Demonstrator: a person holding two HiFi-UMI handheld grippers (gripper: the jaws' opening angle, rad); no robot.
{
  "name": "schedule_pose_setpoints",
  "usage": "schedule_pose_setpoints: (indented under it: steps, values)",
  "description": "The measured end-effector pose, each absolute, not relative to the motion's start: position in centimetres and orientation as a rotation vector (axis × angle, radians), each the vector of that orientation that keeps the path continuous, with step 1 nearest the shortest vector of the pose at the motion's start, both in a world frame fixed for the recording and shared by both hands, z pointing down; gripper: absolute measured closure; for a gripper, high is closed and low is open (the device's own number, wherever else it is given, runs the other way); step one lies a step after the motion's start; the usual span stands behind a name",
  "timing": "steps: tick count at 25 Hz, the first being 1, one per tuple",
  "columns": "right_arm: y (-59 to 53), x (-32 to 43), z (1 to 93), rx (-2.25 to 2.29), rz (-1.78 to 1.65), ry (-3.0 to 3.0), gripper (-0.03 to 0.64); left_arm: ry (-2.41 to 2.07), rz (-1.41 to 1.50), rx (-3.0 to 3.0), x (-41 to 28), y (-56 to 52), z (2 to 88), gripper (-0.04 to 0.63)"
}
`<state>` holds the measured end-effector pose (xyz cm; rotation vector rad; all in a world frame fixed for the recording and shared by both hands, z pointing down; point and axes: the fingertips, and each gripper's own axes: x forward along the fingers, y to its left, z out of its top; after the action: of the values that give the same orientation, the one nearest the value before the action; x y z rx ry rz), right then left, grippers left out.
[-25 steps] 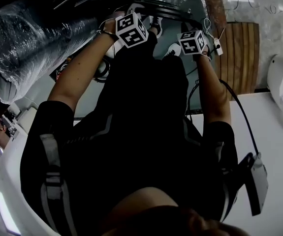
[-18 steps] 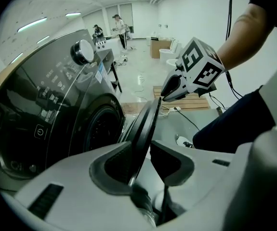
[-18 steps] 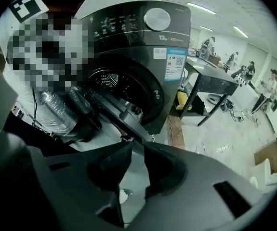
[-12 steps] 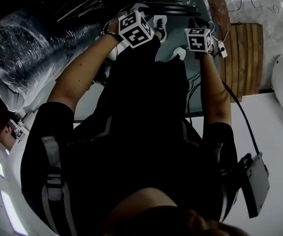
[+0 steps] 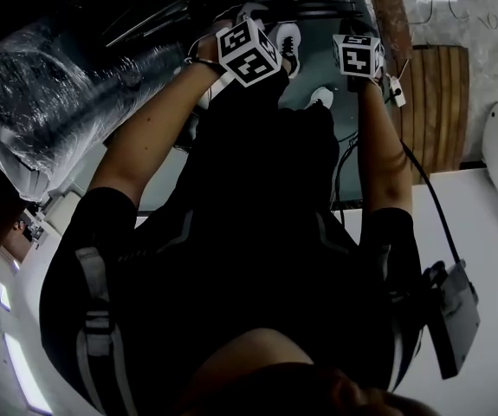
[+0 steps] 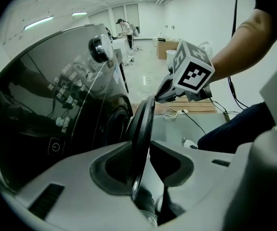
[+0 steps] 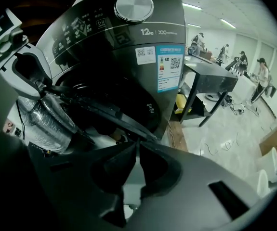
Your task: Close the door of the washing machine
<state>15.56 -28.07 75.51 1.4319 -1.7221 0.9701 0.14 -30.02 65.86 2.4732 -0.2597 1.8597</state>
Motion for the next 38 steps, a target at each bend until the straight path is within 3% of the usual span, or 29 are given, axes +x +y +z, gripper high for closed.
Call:
schedule_pose_setpoints:
  steps: [11, 38]
  values:
    - [-32.4, 15.9, 75.2, 1.505, 1.010, -1.760, 0.589, -0.403, 1.758, 2.523, 0.8, -31.3, 64.6, 0.525]
    - [-36.9, 15.2, 75.0, 1.532, 1.087, -1.847, 0.613, -0.631, 1.695, 2.574, 0.6, -34.0, 64.5, 0.528]
